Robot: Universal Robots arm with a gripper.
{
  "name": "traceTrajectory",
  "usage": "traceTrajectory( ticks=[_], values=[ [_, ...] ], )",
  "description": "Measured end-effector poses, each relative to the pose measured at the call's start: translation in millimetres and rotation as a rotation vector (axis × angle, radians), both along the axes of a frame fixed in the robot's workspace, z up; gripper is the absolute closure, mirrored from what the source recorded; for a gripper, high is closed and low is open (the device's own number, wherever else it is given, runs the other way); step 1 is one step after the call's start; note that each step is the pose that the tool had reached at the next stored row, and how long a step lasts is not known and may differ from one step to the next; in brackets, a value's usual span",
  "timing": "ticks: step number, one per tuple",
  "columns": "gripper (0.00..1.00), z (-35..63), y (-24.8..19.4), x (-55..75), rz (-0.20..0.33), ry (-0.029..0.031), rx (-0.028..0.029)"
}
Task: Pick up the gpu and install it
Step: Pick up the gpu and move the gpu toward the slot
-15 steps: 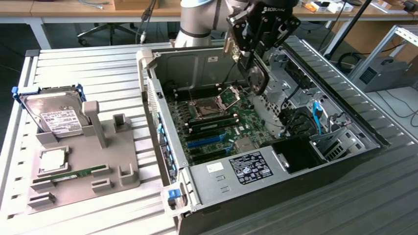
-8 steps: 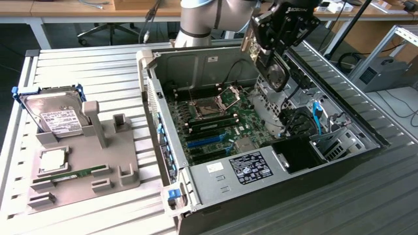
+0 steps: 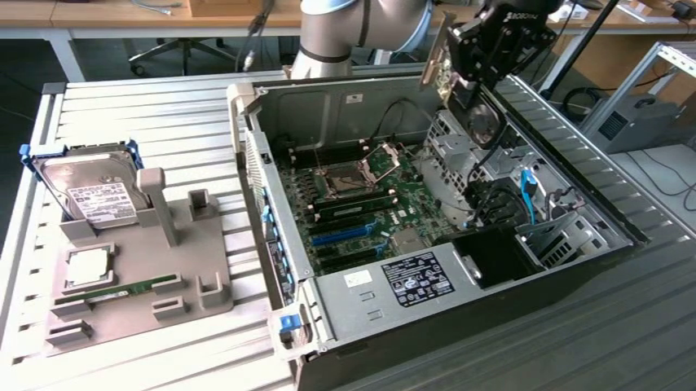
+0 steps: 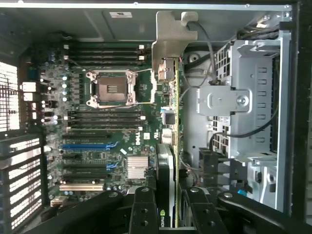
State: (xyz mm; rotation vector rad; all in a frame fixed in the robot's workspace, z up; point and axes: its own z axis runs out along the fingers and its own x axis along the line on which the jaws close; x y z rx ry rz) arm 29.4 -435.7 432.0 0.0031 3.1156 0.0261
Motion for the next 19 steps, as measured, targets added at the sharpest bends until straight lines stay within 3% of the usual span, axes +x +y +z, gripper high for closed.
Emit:
traceTrajectory(
  ticks=[3, 7, 13, 19],
  values=[
    [0.73, 0.0, 0.1, 9.2, 0.000, 0.0000, 0.0000],
    [0.73, -0.6, 0.0, 9.2, 0.000, 0.0000, -0.0002],
    [0.73, -20.7, 0.0, 10.3, 0.000, 0.0001, -0.0001],
    [0.73, -33.4, 0.0, 10.5, 0.000, 0.0001, -0.0001]
  ],
)
